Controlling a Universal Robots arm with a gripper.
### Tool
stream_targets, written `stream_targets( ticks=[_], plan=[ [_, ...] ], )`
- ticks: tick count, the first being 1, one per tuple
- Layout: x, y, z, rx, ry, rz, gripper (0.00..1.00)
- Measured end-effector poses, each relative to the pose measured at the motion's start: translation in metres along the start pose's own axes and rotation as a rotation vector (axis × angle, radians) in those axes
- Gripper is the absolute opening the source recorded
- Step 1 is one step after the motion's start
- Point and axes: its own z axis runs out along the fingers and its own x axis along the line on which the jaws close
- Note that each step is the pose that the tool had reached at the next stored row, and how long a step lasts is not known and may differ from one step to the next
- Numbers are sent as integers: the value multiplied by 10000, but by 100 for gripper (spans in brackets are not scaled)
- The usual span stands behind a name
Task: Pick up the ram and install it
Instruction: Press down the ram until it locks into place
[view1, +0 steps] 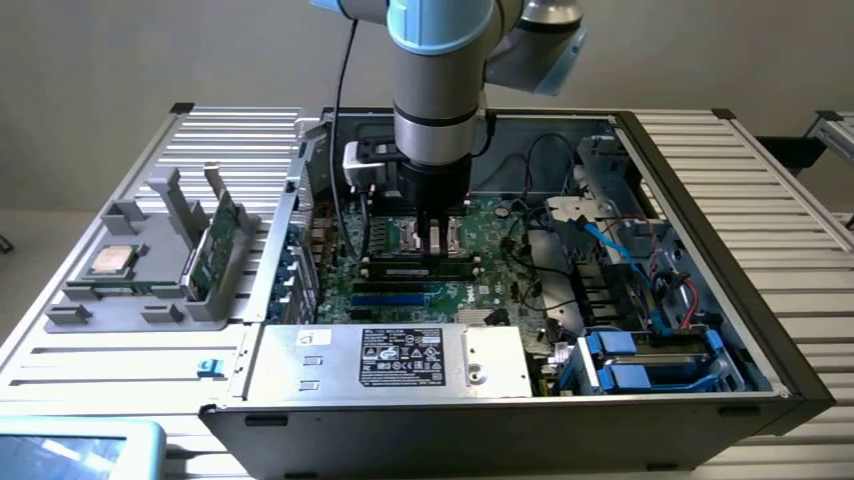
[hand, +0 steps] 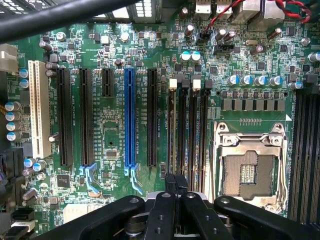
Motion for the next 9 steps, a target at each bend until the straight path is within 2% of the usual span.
stream_targets(
  ticks=[9],
  plan=[
    [0, 10, 1, 5, 0, 1, 9]
  ],
)
